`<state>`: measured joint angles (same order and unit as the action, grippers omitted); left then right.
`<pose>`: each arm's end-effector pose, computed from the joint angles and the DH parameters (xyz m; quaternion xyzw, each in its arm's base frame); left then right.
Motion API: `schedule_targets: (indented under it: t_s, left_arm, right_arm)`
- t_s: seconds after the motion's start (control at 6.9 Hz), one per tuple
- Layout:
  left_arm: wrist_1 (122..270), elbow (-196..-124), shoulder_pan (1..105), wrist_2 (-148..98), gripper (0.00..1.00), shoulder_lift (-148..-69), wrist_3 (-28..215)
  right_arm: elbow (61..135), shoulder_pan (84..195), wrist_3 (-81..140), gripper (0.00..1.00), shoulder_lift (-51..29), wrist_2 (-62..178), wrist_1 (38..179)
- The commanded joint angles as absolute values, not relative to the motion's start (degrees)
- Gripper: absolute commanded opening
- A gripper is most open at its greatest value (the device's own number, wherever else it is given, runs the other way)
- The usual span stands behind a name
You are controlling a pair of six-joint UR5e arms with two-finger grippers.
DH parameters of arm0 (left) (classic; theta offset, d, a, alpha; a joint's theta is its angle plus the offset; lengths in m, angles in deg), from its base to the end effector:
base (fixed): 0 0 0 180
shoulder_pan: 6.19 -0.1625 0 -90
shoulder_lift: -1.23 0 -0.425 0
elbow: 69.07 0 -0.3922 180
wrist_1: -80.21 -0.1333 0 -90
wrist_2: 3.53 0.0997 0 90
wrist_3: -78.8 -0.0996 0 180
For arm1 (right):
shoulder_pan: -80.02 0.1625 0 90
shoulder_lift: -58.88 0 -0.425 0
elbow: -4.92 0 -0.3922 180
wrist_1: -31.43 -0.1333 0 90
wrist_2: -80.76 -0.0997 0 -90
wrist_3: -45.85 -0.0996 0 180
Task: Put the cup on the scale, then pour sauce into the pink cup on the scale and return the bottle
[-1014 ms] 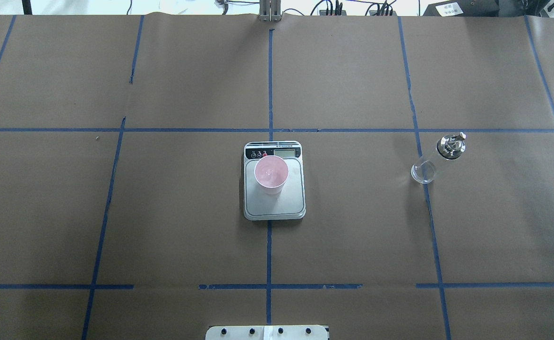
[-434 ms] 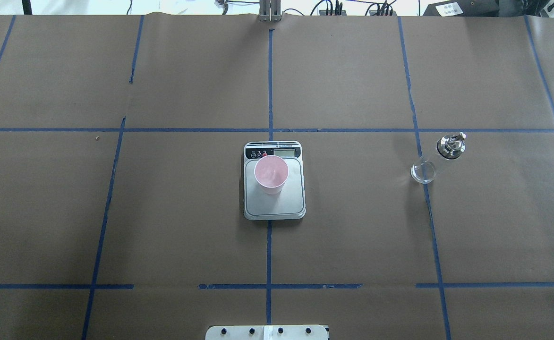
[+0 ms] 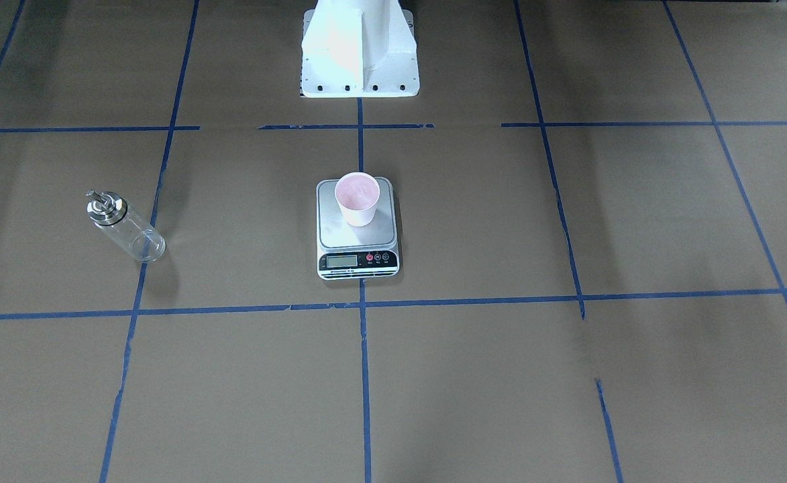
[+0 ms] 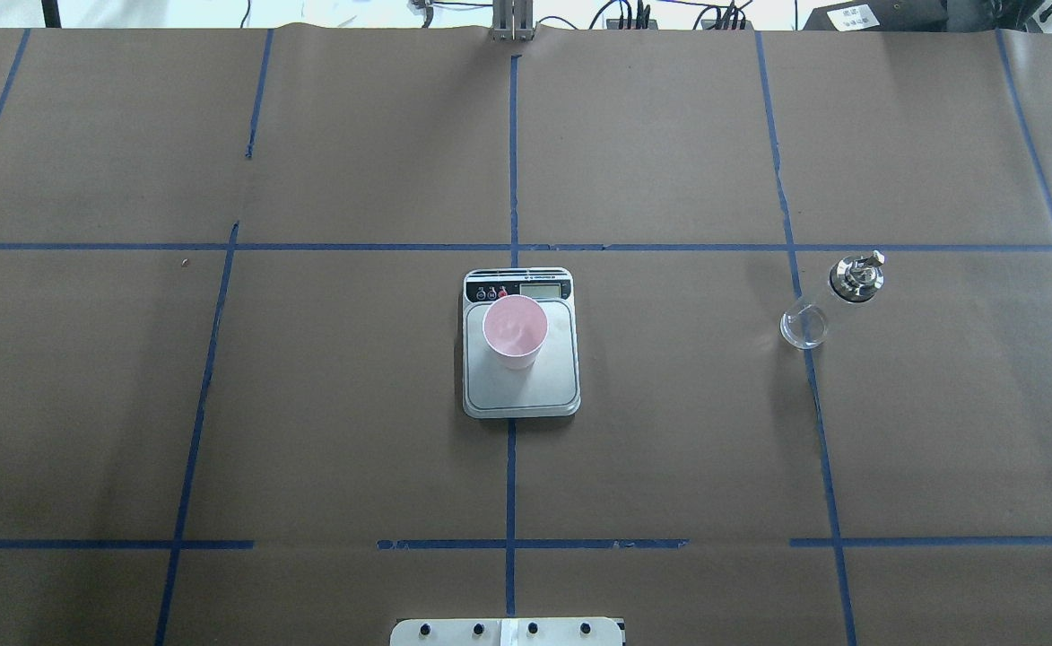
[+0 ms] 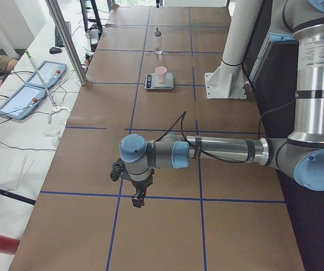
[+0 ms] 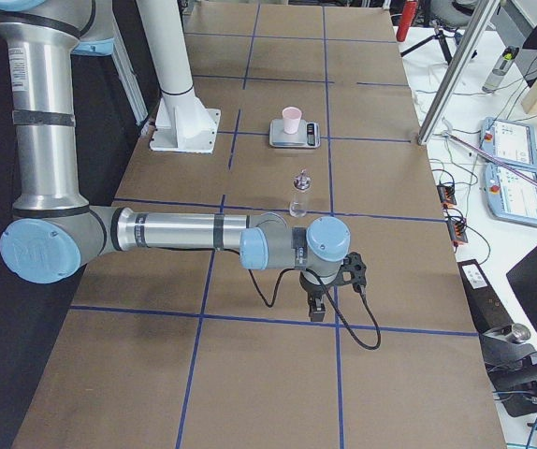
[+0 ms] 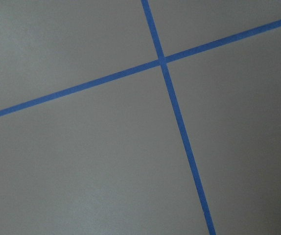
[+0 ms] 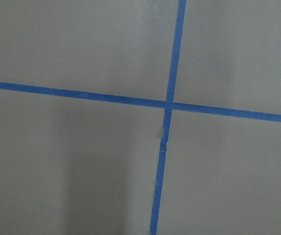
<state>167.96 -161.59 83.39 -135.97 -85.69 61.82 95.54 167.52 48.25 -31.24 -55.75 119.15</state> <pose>-0.0627 -0.4658 0.6690 0.0295 0.3614 0.1322 0.9225 0.0394 -0.4964 0.6477 0.0219 -0.3947 -0.0488 0.9172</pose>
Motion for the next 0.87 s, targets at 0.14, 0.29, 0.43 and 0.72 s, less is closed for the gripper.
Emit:
schedule_targets:
  t_s: [0.14,0.29,0.43,0.72]
  left_arm:
    - [173.8,-156.8,83.5,-137.0,1.0,-86.7,62.6]
    - [173.8,-156.6,83.5,-137.0,1.0,-86.7,62.6]
    - [173.6,-156.8,83.5,-137.0,1.0,-86.7,62.8]
    - [173.5,-157.0,83.5,-136.9,1.0,-87.0,63.5]
  right_arm:
    - [95.8,167.9,48.2,1.0,-33.0,-55.8,119.1]
    - [96.6,168.1,48.2,1.0,-33.7,-55.7,119.1]
    - [97.0,168.3,48.2,1.0,-33.8,-55.6,119.1]
    - [97.6,168.8,48.2,1.0,-33.1,-55.4,119.5]
